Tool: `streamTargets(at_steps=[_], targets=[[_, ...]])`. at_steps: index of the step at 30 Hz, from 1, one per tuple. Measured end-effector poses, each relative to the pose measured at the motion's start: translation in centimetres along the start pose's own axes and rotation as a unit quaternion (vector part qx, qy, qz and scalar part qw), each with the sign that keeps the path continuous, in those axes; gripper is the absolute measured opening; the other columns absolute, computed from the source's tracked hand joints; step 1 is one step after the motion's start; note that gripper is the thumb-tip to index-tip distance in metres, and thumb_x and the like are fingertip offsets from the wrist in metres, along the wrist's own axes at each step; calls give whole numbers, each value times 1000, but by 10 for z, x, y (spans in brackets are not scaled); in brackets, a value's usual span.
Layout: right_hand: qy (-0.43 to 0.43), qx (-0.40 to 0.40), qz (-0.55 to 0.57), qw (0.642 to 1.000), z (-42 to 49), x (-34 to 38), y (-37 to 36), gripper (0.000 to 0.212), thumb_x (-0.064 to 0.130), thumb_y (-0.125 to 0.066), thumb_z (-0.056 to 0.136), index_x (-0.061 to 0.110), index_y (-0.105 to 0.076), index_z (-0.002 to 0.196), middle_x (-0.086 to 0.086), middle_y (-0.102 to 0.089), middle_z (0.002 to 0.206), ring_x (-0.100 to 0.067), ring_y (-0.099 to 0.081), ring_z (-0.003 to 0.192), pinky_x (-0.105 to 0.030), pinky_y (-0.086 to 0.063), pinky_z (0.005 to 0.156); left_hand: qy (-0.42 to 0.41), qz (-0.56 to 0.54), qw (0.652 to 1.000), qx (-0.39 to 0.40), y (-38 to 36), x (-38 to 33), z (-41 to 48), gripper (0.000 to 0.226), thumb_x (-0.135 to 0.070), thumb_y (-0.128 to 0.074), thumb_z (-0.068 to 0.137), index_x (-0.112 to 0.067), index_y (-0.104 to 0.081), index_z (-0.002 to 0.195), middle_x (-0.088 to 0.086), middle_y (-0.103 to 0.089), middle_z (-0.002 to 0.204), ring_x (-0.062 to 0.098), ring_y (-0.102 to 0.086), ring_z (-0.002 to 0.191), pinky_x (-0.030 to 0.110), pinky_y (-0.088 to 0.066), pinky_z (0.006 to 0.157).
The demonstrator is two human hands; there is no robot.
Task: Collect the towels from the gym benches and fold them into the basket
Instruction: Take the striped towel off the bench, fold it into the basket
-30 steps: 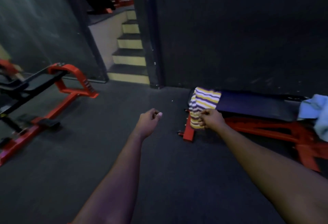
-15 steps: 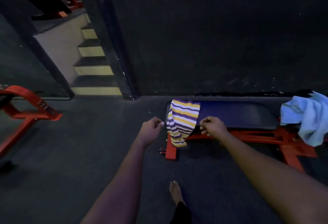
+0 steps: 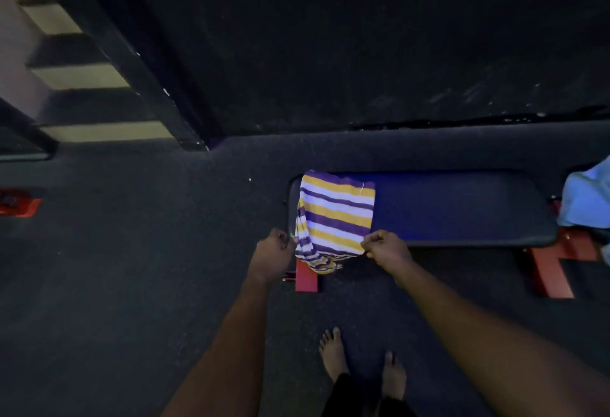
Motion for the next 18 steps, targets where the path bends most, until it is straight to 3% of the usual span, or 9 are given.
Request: streamTargets(at_steps=[2, 5, 7, 10, 13, 16, 18], targets=[[-41, -8, -1, 999, 31, -12, -13, 23, 28, -70, 86, 12, -65, 103, -7, -66, 104, -25, -63, 98, -40, -52, 90, 23, 6, 999, 25, -17, 7, 33, 43, -46, -56, 92, -6, -57, 109, 11, -65, 99, 26, -62, 88, 28, -40, 71], [-91, -13, -15, 996, 79, -36, -35, 33, 32, -68, 86, 5, -65, 104, -13, -63, 99, -32, -61, 97, -36, -49, 81, 31, 52, 996, 64, -51, 21, 82, 75, -74, -43, 84, -10, -57, 120, 8, -62, 106, 26, -62, 100, 30, -40, 73], [-129, -17, 8, 991, 105, -53, -50, 34, 30, -67, 86, 6, -64, 110, -15, -64, 103, -32, -61, 93, -32, -45, 73, 65, 30, 996, 58, -72, 31, 107, 80, -72, -54, 79, -8, -48, 127, 13, -62, 117, 31, -62, 107, 39, -50, 80], [-180, -50, 60, 980, 142, -77, -73, 44, 25, -67, 84, 3, -56, 121, -17, -64, 114, -32, -60, 93, -32, -44, 72, 92, 25, 995, 28, -98, 35, 134, 91, -67, -63, 76, -3, -36, 135, 21, -53, 132, 38, -55, 117, 51, -50, 92], [-182, -72, 45, 980, 159, -91, -86, 40, 31, -65, 86, 3, -64, 115, -19, -67, 111, -35, -63, 95, -36, -48, 73, 90, 56, 994, 0, -117, 35, 154, 67, -46, -68, 84, -1, -41, 126, 22, -54, 129, 39, -56, 114, 48, -51, 89], [-141, -74, 15, 987, 154, -89, -86, 27, 31, -66, 88, 8, -69, 102, -14, -69, 103, -34, -64, 96, -38, -51, 78, 113, 60, 992, -13, -117, 36, 156, 33, -16, -60, 91, -1, -48, 117, 22, -63, 117, 36, -64, 103, 42, -54, 82], [-118, -81, 33, 989, 145, -82, -78, 15, 28, -65, 88, 14, -63, 87, -10, -66, 92, -31, -61, 87, -39, -47, 74, 110, 55, 992, -6, -108, 33, 151, 26, -12, -56, 91, 0, -53, 115, 21, -65, 114, 35, -65, 101, 38, -54, 81]])
Point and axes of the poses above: each hand's wrist, its own z-axis towards the middle knuckle, its own y-axis out of the back of the hand, x = y × z, the point moved 1 cm from there along z, towards the middle knuckle
